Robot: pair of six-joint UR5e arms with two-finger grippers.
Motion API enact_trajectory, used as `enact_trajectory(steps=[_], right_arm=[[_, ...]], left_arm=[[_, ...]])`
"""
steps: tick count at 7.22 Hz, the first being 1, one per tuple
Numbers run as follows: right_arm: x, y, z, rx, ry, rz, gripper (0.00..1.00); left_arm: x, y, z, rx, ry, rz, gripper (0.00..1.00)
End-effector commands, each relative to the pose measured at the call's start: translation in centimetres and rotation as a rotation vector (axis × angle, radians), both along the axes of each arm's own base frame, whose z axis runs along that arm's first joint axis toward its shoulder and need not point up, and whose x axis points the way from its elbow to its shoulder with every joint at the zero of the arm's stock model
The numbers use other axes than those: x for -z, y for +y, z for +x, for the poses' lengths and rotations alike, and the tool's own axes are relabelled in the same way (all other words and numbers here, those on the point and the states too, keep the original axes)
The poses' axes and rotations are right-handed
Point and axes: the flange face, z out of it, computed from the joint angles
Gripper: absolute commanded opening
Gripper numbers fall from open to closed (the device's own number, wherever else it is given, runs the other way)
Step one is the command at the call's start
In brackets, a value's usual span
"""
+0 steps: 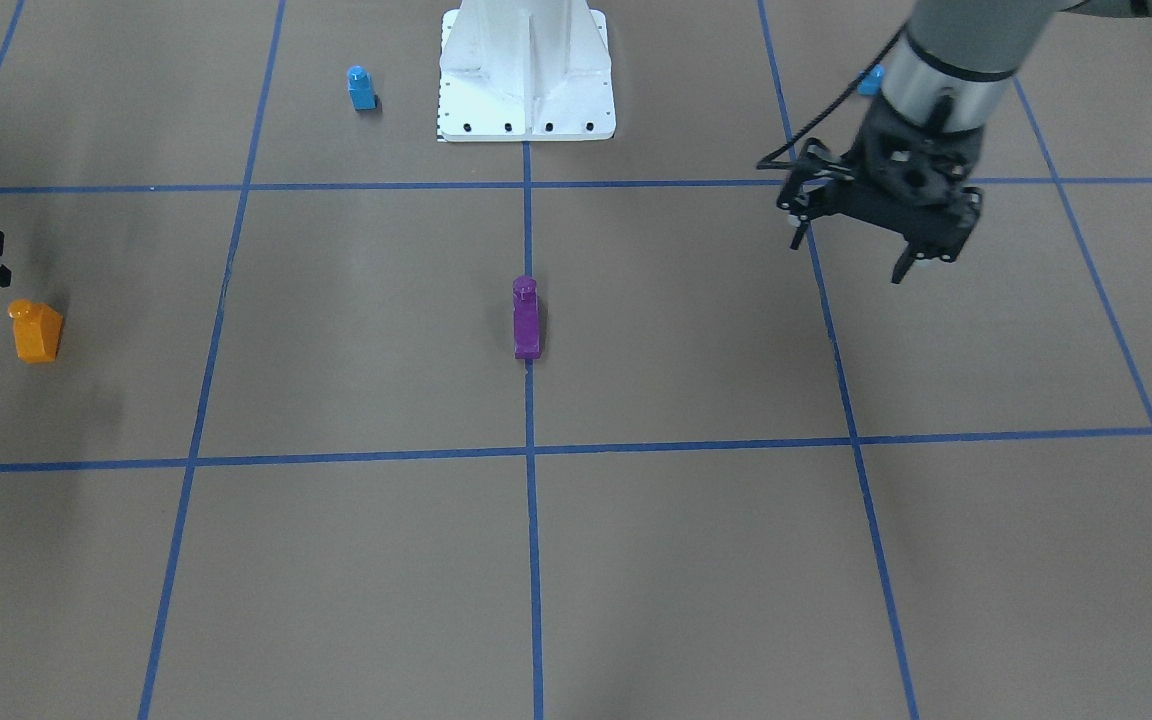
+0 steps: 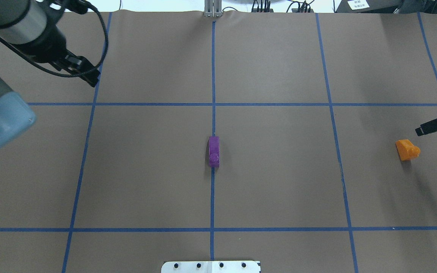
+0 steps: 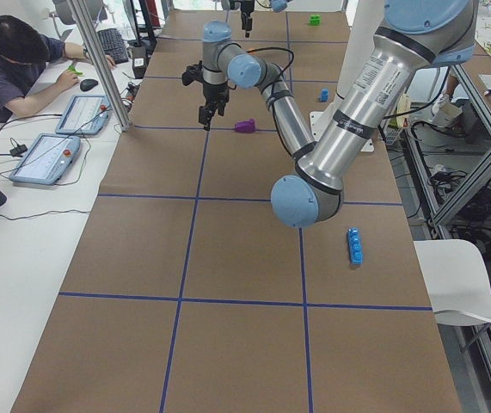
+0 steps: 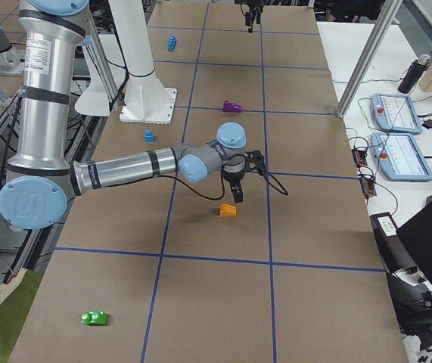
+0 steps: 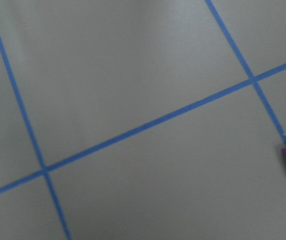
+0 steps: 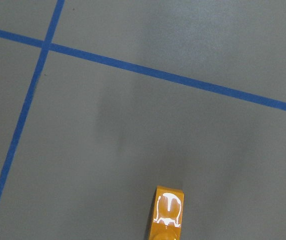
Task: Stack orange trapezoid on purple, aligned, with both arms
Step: 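Raise the left gripper while the right gripper reaches toward the orange block, then close the right gripper on the orange trapezoid block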
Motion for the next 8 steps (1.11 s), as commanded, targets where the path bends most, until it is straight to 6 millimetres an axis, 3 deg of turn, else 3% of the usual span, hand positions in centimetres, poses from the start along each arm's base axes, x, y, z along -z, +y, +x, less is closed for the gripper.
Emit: enact_trajectory(steps=[1, 2, 3, 5, 7, 8], right_arm=[[-5.0, 1.0, -3.1, -0.059, 0.001, 0.011, 0.99], [-7.1, 1.3, -4.0, -0.057, 0.023, -0.003, 0.97], [-7.3, 1.7, -4.8, -0.066, 0.02, -0.032, 0.95], [-7.5, 2.1, -6.2, -0.076, 0.05, -0.028, 0.81], [-8.0, 2.4, -5.9, -0.079, 0.056, -0.039, 0.48], [-7.9, 2.4, -5.9, -0.078, 0.054, -0.039, 0.48]], left_arm=[[-8.0, -0.9, -3.0, 0.011, -0.034, -0.147, 1.0], [-7.8, -0.8, -2.7, 0.012, -0.036, -0.146, 1.0], [-7.5, -1.0, -2.2, 0.015, -0.029, -0.157, 1.0], [-7.0, -0.7, -2.4, 0.013, -0.021, -0.148, 1.0], [-7.2, -0.8, -2.1, 0.01, -0.025, -0.15, 1.0], [-7.0, -0.7, -2.2, 0.009, -0.022, -0.146, 1.0]])
